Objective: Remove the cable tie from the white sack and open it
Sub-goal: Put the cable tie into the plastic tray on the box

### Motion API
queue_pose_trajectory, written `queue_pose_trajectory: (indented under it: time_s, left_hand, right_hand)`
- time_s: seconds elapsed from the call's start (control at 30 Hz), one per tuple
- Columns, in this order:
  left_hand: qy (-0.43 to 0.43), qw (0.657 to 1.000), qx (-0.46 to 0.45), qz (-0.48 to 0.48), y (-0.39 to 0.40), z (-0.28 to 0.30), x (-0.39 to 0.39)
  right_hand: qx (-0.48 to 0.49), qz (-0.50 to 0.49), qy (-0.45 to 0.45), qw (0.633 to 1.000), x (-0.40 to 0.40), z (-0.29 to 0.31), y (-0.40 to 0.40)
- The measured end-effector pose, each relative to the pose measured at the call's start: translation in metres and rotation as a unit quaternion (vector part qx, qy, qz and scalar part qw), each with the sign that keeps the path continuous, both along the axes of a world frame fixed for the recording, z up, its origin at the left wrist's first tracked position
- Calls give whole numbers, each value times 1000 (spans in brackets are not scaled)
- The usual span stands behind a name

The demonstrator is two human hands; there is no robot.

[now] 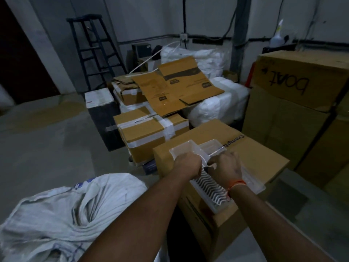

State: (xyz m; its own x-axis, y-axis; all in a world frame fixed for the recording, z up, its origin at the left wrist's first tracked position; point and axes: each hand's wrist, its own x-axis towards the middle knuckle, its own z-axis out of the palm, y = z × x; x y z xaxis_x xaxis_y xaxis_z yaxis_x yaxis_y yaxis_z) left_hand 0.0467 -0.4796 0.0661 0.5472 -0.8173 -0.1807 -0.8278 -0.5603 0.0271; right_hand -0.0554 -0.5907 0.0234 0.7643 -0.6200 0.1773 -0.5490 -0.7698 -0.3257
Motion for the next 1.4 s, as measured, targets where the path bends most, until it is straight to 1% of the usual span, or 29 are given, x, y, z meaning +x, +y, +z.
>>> queue_pose_trajectory:
  time_s: [0.03,0.1,0.17,0.2,0.23,0.33,0.4,0.5,0.6,0.67,0.73,0.77,0.83,0.9,0.97,1.03,1.1,1.17,1.2,1.27,1.3,1.33,1.4]
  left_hand:
    - [-2,1000,-16,2,2,0,4]
    - [2,998,-62,18,6,0,13]
    - [10,995,-98,30,6,-1,17]
    - [13,993,-112,36,6,-1,18]
    - [13,991,-125,42,7,-2,18]
    - [8,986,-156,54,6,0,14]
    - [11,984,-170,52,5,1,10]
    - [17,979,-193,55,3,3,5]
    - [32,973,-220,60,3,7,3]
    - [44,969,-232,68,4,9,3]
    - [65,962,-253,83,5,9,4]
    - [75,956,-267,91,5,9,5]
    - [105,943,-293,115,4,10,4]
    - [173,912,-342,146,2,11,4]
    - [255,857,-408,186,1,14,1]
    - [324,792,-462,236,1,19,-3]
    - [401,719,-499,269,1,23,-6]
    - [445,671,-519,286,4,25,-11]
    - [442,668,-523,292,7,26,-12]
    - [399,693,-517,307,14,25,-14]
    - [388,696,-513,319,17,23,-14]
    - [392,691,-508,331,20,21,-14]
    - [426,659,-509,355,26,15,-16]
  right_hand:
    - [14,3,-36,999,-5,4,0]
    - [57,-31,-120,991,-21,11,-5]
    - [115,-119,-185,969,-44,9,-17]
    - [155,-168,-200,953,-55,7,-23]
    - [192,-213,-203,936,-65,1,-29]
    - [258,-324,-148,898,-84,-14,-37]
    - [301,-344,-143,878,-91,-20,-38]
    - [355,-349,-156,853,-93,-20,-32]
    - [370,-385,-204,821,-93,-14,-29]
    - [375,-386,-250,805,-98,-12,-32]
    - [363,-362,-304,803,-100,-6,-31]
    - [344,-343,-326,811,-100,0,-28]
    - [268,-293,-364,843,-99,9,-20]
    - [159,-214,-399,877,-98,19,-8]
    - [32,-121,-408,904,-98,25,4]
    - [-66,-53,-405,910,-95,29,15]
    - [-130,-12,-401,907,-91,30,29]
    - [-159,23,-396,904,-89,30,43]
    - [-164,40,-393,904,-89,27,49]
    - [-170,65,-380,907,-89,24,60]
    - [-167,73,-374,909,-89,21,64]
    - [-159,78,-368,913,-88,19,67]
    - [-122,65,-354,925,-90,14,76]
